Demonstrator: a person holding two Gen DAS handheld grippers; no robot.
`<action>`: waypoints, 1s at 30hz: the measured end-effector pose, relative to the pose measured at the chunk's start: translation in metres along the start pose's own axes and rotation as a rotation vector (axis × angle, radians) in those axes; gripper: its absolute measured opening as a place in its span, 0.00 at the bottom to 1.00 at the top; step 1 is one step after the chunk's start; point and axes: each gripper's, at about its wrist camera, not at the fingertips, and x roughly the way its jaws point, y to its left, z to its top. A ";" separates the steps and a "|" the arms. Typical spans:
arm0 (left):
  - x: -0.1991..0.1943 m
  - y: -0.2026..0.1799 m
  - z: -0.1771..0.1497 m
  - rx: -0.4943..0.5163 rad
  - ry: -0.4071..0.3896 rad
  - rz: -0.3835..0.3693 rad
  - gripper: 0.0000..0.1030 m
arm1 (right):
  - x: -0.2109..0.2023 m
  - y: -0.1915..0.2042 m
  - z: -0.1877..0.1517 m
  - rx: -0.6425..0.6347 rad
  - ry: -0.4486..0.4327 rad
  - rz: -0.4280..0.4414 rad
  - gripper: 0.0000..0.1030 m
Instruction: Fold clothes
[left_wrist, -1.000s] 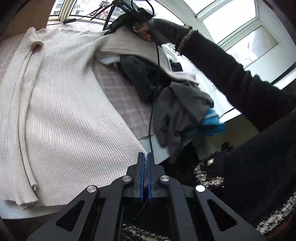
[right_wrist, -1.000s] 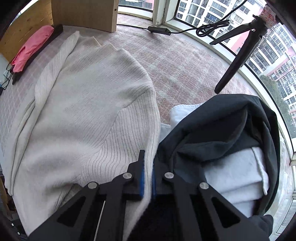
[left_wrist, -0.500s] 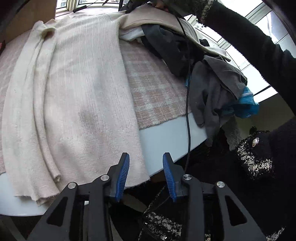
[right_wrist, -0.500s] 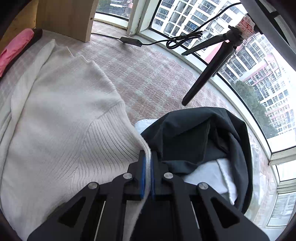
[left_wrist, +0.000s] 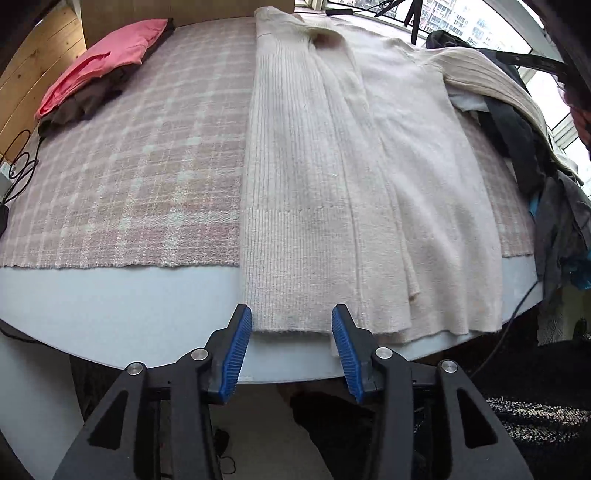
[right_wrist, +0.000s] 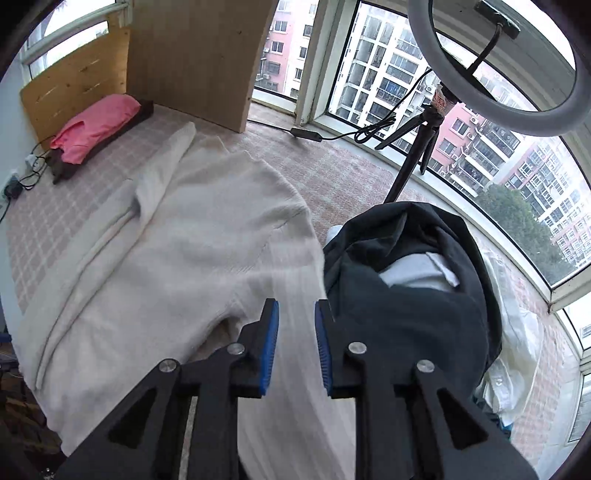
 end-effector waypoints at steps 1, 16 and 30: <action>0.004 0.004 0.002 0.006 0.007 0.007 0.42 | -0.008 0.011 -0.020 0.032 0.005 0.062 0.29; 0.014 -0.005 0.015 0.178 -0.018 -0.134 0.16 | 0.019 0.172 -0.200 0.382 0.205 0.432 0.30; 0.001 0.032 0.015 0.234 -0.043 0.012 0.05 | 0.026 0.205 -0.209 0.425 0.224 0.387 0.04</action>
